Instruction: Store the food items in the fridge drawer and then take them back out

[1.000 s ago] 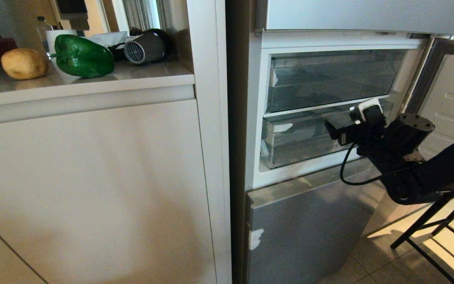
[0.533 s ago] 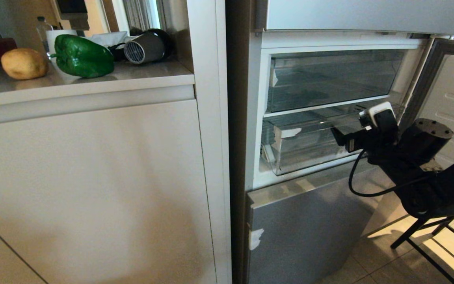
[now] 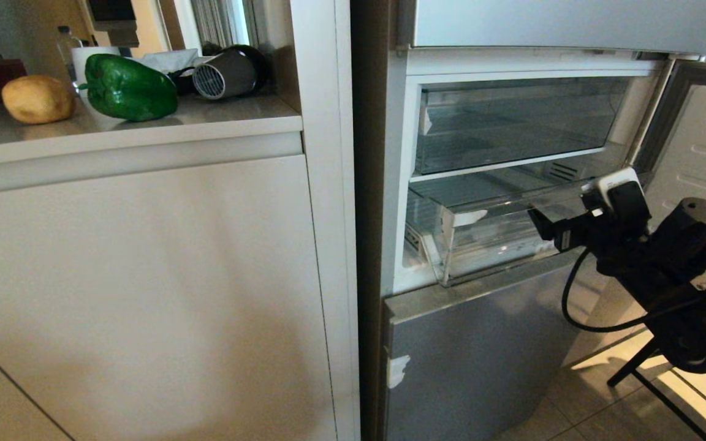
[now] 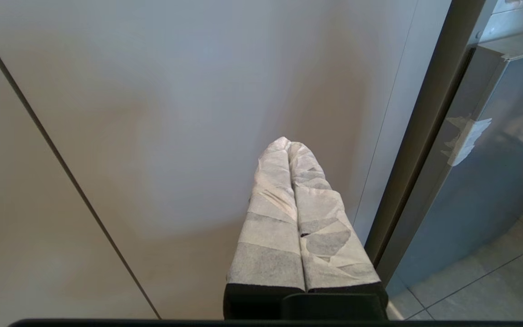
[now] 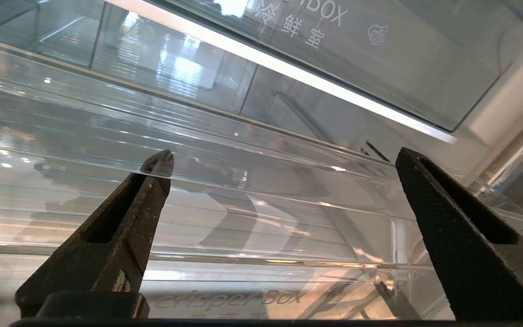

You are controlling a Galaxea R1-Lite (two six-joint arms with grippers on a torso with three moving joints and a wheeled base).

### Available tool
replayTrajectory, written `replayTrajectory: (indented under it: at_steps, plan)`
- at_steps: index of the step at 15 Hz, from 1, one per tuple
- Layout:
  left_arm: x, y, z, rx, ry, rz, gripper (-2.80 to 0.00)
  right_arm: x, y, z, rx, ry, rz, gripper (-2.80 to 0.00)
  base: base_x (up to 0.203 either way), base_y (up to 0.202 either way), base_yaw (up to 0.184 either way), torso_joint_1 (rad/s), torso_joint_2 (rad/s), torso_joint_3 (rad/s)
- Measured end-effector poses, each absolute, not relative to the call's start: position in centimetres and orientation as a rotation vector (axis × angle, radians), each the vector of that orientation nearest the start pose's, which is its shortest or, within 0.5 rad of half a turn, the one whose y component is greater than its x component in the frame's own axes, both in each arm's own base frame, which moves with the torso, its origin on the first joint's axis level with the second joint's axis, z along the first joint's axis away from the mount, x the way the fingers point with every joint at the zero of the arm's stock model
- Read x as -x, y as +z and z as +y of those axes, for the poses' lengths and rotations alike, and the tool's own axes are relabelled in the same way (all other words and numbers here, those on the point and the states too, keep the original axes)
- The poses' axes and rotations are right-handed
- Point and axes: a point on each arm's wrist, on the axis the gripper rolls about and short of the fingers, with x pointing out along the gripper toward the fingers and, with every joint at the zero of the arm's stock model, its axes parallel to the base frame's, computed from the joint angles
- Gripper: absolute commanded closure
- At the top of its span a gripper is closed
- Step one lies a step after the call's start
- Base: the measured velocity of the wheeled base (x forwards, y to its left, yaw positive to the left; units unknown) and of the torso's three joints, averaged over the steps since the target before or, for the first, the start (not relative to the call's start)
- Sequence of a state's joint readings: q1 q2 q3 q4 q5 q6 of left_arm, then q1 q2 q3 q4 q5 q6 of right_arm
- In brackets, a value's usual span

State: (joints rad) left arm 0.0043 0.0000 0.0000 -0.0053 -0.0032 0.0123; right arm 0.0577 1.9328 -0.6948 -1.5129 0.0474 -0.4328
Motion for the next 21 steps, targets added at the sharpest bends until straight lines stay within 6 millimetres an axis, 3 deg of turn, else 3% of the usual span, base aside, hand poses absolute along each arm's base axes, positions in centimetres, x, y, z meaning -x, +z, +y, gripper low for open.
replayTrajectory:
  at_steps: [11, 17, 21]
  plan:
    - [2.3, 7.6, 0.0, -0.012, 0.001, -0.006, 0.00, -26.2, 16.4, 1.8, 0.447, 0.073, -0.217, -2.80, 0.000, 0.000, 0.000, 0.000, 0.00, 0.000]
    - [2.3, 7.6, 0.0, -0.012, 0.001, -0.006, 0.00, -24.6, 15.4, 1.8, 0.445, 0.107, -0.169, -2.80, 0.000, 0.000, 0.000, 0.000, 0.00, 0.000]
    - [2.3, 7.6, 0.0, -0.012, 0.001, -0.006, 0.00, -21.9, 14.9, 1.7, 0.442, 0.113, -0.130, -2.80, 0.000, 0.000, 0.000, 0.000, 0.00, 0.000]
